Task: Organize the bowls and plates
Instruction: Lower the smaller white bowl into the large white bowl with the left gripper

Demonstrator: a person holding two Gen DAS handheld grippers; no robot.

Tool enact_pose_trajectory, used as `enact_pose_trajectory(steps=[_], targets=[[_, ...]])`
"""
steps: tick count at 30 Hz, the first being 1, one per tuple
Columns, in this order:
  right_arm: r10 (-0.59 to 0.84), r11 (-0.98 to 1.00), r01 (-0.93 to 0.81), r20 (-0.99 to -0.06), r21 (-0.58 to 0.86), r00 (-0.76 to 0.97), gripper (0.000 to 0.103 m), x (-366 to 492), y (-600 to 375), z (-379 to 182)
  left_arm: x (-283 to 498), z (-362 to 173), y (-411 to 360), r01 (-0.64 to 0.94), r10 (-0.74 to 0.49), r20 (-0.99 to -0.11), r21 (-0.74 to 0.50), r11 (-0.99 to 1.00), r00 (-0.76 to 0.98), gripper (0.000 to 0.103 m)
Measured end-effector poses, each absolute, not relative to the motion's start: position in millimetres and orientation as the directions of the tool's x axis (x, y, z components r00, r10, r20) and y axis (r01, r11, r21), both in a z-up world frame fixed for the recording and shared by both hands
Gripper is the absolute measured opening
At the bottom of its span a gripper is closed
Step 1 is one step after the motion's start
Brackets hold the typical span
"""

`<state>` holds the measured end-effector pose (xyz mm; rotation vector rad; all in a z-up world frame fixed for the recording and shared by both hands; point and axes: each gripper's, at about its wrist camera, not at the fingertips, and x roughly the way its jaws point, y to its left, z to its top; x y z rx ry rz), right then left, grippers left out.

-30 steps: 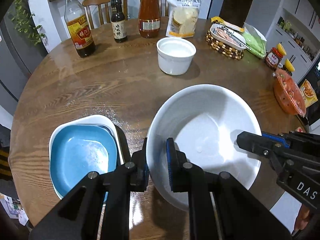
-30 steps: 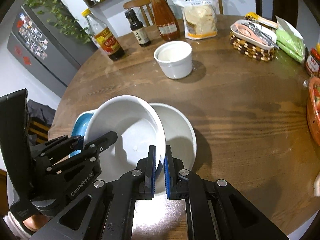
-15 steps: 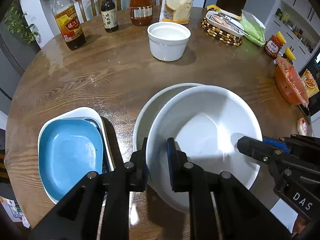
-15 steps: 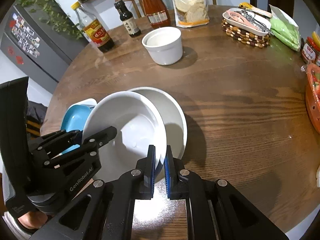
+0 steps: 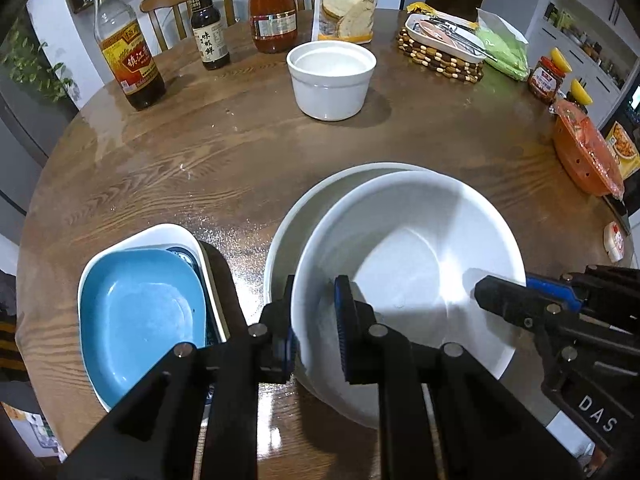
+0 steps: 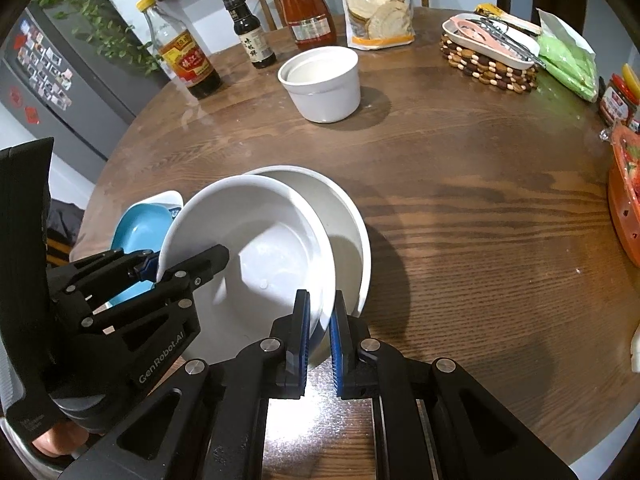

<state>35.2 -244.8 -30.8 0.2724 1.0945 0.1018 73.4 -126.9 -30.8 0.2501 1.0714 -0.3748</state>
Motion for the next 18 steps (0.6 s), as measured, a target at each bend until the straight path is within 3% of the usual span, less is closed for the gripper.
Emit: enact_pose_trajectory(steps=[18], targets=[[0.218,0.960,0.058,-0.859,0.275,0.463,0.010,32.5,-245.8,-30.1,72.6,-31.9,-128.9,0.427,-0.164,-0.886,0.041,0.904,0.433,0.019]])
